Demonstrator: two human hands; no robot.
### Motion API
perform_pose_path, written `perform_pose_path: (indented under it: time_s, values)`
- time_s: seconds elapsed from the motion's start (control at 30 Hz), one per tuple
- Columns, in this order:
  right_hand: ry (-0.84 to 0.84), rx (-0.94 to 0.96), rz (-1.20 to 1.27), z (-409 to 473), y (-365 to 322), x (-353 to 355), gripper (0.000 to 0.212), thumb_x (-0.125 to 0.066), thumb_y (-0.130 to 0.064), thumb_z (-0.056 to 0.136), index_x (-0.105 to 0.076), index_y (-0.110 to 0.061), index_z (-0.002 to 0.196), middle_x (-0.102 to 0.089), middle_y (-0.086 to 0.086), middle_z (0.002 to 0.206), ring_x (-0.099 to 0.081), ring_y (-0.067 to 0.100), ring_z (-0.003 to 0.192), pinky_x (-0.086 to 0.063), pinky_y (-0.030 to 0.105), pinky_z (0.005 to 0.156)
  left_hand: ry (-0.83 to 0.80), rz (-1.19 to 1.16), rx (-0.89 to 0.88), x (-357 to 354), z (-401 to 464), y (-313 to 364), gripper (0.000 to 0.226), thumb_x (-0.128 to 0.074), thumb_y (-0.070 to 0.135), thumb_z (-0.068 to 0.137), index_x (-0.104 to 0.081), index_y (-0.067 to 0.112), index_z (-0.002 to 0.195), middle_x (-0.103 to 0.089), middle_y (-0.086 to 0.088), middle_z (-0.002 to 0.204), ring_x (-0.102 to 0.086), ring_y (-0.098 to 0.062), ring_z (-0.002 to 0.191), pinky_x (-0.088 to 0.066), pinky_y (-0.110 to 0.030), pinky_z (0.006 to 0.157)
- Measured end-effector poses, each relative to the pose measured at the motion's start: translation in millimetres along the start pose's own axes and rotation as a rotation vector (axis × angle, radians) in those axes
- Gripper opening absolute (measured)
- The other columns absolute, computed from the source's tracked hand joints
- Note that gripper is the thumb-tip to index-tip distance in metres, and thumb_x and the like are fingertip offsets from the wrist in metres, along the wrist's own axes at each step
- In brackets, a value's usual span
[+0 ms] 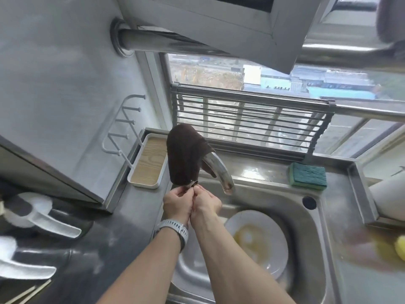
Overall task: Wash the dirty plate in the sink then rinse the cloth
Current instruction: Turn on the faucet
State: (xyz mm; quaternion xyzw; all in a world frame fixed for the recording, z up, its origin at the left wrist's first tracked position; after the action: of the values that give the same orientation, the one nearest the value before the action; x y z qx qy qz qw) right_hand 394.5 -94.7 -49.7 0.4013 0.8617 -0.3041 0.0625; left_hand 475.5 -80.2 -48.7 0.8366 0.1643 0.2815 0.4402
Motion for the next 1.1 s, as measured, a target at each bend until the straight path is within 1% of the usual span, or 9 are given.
perform_pose_path:
  time_s: [0.17, 0.27, 0.37, 0.43, 0.53, 0.63, 0.73, 0.93, 1.1]
  values:
    - [0.055, -0.038, 0.067, -4.0, -0.9, -1.5, 0.013, -0.066, 0.019, 0.078, -0.070, 0.006, 0.077, -0.071, 0.030, 0.088, -0.072, 0.043, 0.091, -0.058, 0.051, 0.089, -0.015, -0.006, 0.026, 0.3, -0.5, -1.1, 0.015, -0.080, 0.024, 0.082, -0.083, 0.020, 0.096, -0.073, 0.010, 0.076, -0.068, -0.006, 0.075, -0.042, -0.011, 0.061]
    - [0.068, -0.057, 0.110, -5.3, 0.5, -3.9, 0.010, -0.067, 0.018, 0.077, -0.071, 0.009, 0.080, -0.071, 0.026, 0.078, -0.072, 0.039, 0.081, -0.059, 0.051, 0.086, -0.030, -0.057, 0.036, 2.3, 0.9, -1.9, 0.015, -0.079, 0.022, 0.083, -0.083, 0.020, 0.098, -0.076, 0.007, 0.083, -0.069, -0.007, 0.076, -0.046, -0.015, 0.066]
    - [0.069, -0.060, 0.089, -3.5, 2.3, -4.0, 0.017, -0.073, 0.017, 0.070, -0.073, 0.010, 0.085, -0.072, 0.025, 0.076, -0.073, 0.036, 0.076, -0.060, 0.051, 0.082, -0.025, -0.143, 0.079, 3.0, -1.8, -2.2, 0.003, -0.080, 0.026, 0.084, -0.081, 0.023, 0.085, -0.077, 0.005, 0.082, -0.069, -0.006, 0.074, -0.048, -0.016, 0.064]
    - [0.051, -0.070, 0.052, -3.1, 3.9, -1.4, 0.026, -0.078, 0.016, 0.065, -0.073, 0.011, 0.090, -0.073, 0.026, 0.078, -0.074, 0.038, 0.076, -0.061, 0.052, 0.079, -0.044, -0.191, 0.105, -1.3, 0.7, -6.0, 0.009, -0.083, 0.029, 0.080, -0.080, 0.023, 0.074, -0.079, 0.005, 0.079, -0.074, -0.014, 0.078, -0.057, -0.024, 0.073]
    - [0.044, -0.073, 0.001, -3.6, 2.5, 5.7, 0.026, -0.078, 0.015, 0.067, -0.072, 0.012, 0.092, -0.074, 0.027, 0.084, -0.075, 0.036, 0.078, -0.062, 0.047, 0.076, -0.076, -0.267, 0.141, -6.6, 5.3, -13.2, 0.006, -0.086, 0.020, 0.073, -0.080, 0.018, 0.074, -0.080, -0.002, 0.080, -0.077, -0.024, 0.080, -0.062, -0.042, 0.088]
    - [0.070, -0.047, -0.007, 2.5, -0.2, 8.6, 0.025, -0.076, 0.017, 0.069, -0.071, 0.013, 0.092, -0.074, 0.028, 0.086, -0.073, 0.032, 0.070, -0.062, 0.037, 0.064, -0.081, -0.292, 0.136, -7.9, 9.9, -13.7, 0.008, -0.085, 0.010, 0.074, -0.079, 0.016, 0.075, -0.080, -0.005, 0.081, -0.076, -0.024, 0.079, -0.062, -0.037, 0.085]
    - [0.057, -0.044, 0.021, 3.9, 1.2, 4.9, 0.025, -0.073, 0.020, 0.069, -0.071, 0.014, 0.093, -0.073, 0.029, 0.087, -0.071, 0.031, 0.068, -0.063, 0.043, 0.070, -0.057, -0.266, 0.088, -5.2, 9.0, -8.3, 0.012, -0.084, 0.008, 0.075, -0.077, 0.019, 0.075, -0.079, -0.005, 0.084, -0.075, -0.021, 0.078, -0.060, -0.029, 0.080]
    - [0.051, -0.007, 0.045, 6.7, 7.3, 5.8, 0.020, -0.078, 0.014, 0.067, -0.076, 0.005, 0.085, -0.075, 0.023, 0.080, -0.074, 0.031, 0.070, -0.063, 0.042, 0.072, -0.116, -0.265, 0.088, -5.4, 9.6, -5.6, 0.007, -0.082, 0.009, 0.079, -0.078, 0.014, 0.079, -0.079, -0.006, 0.086, -0.077, -0.026, 0.089, -0.060, -0.039, 0.093]
    - [-0.016, -0.115, 0.237, -5.7, 12.1, 33.8, 0.020, -0.070, 0.010, 0.083, -0.065, 0.015, 0.101, -0.072, 0.028, 0.098, -0.073, 0.031, 0.079, -0.063, 0.034, 0.070, -0.237, -0.116, 0.045, -6.2, -6.3, -11.5, 0.021, -0.085, 0.022, 0.079, -0.078, 0.010, 0.095, -0.080, -0.006, 0.091, -0.076, -0.023, 0.091, -0.060, -0.036, 0.091]
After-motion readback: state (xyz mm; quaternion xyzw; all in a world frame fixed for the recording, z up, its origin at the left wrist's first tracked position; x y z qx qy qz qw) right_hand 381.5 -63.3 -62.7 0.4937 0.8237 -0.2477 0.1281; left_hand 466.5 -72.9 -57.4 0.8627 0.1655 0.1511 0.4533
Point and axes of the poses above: each hand's wrist, its own z-axis towards the middle knuckle, its own x-axis out of the back of the hand, y = z × x, the point moved 5 cm from there along z, towards the middle knuckle
